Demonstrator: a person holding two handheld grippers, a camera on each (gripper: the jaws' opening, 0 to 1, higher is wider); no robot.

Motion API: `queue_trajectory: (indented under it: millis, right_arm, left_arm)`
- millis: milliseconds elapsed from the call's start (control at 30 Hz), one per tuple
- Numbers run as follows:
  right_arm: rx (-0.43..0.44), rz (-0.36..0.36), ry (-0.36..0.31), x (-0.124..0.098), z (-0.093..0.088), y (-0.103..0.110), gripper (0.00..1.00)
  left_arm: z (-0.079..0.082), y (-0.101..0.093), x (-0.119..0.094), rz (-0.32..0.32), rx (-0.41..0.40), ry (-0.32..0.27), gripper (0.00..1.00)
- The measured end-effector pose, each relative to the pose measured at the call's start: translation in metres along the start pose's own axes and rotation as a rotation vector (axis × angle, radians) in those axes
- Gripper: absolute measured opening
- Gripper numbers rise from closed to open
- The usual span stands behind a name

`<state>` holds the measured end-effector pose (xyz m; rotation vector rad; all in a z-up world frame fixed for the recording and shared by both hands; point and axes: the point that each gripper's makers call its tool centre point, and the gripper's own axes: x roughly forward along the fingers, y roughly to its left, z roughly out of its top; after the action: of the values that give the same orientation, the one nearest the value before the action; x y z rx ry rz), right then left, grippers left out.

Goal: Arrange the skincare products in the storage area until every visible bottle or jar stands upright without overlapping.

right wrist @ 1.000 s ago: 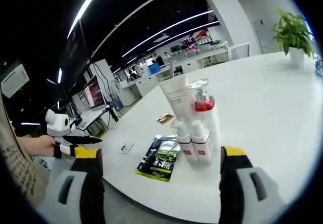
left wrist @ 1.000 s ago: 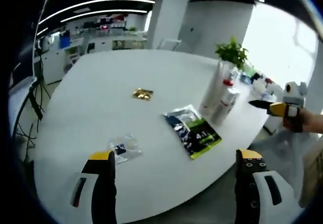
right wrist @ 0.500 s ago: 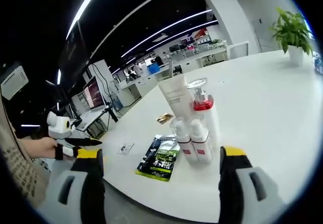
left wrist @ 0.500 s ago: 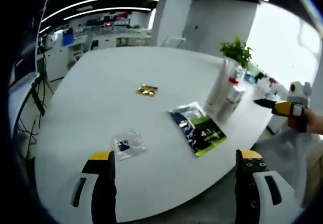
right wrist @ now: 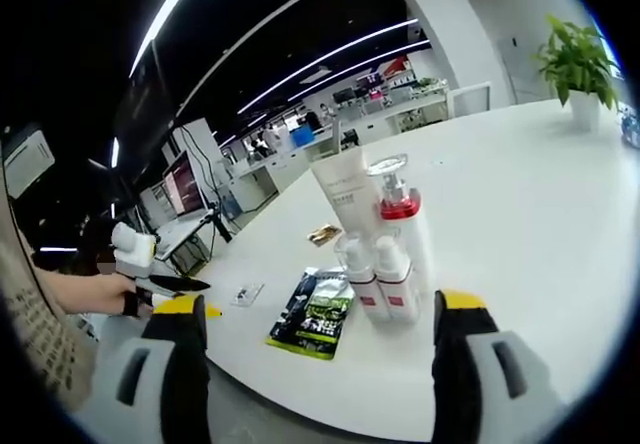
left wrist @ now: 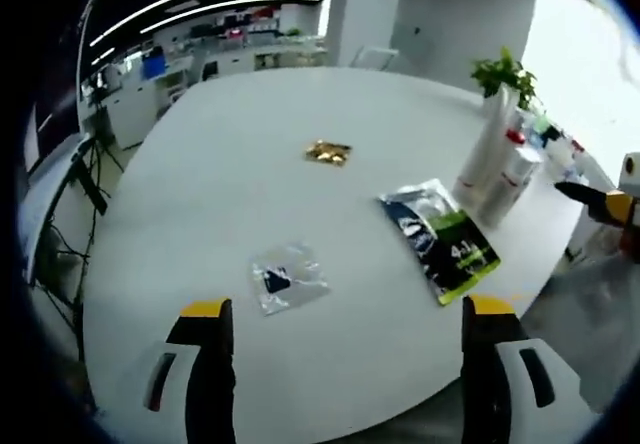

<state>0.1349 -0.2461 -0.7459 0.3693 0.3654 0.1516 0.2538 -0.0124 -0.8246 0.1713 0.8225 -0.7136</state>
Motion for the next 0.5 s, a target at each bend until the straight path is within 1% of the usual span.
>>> queue_trajectory:
  millis: [133, 233, 300, 433, 500]
  right_arm:
    - [0.0, -0.004, 0.001, 0.0, 0.0, -0.001, 0.94]
    - [0.002, -0.008, 0.002, 0.0, 0.0, -0.002, 0.94]
    - [0.004, -0.011, 0.003, 0.0, 0.0, -0.003, 0.94]
    - [0.004, -0.015, 0.005, 0.0, -0.001, -0.004, 0.93]
    - [0.006, -0.018, 0.006, 0.0, -0.001, -0.005, 0.93]
  left_arm:
    - [-0.006, 0.008, 0.009, 0.028, -0.027, 0.039, 0.86]
    - [-0.009, 0.013, 0.015, 0.042, -0.048, 0.058, 0.83]
    - [-0.01, 0.02, 0.023, 0.051, -0.063, 0.07, 0.8]
    - [-0.013, 0.025, 0.028, 0.072, -0.074, 0.1, 0.76]
    - [-0.014, 0.028, 0.032, 0.086, -0.083, 0.117, 0.75]
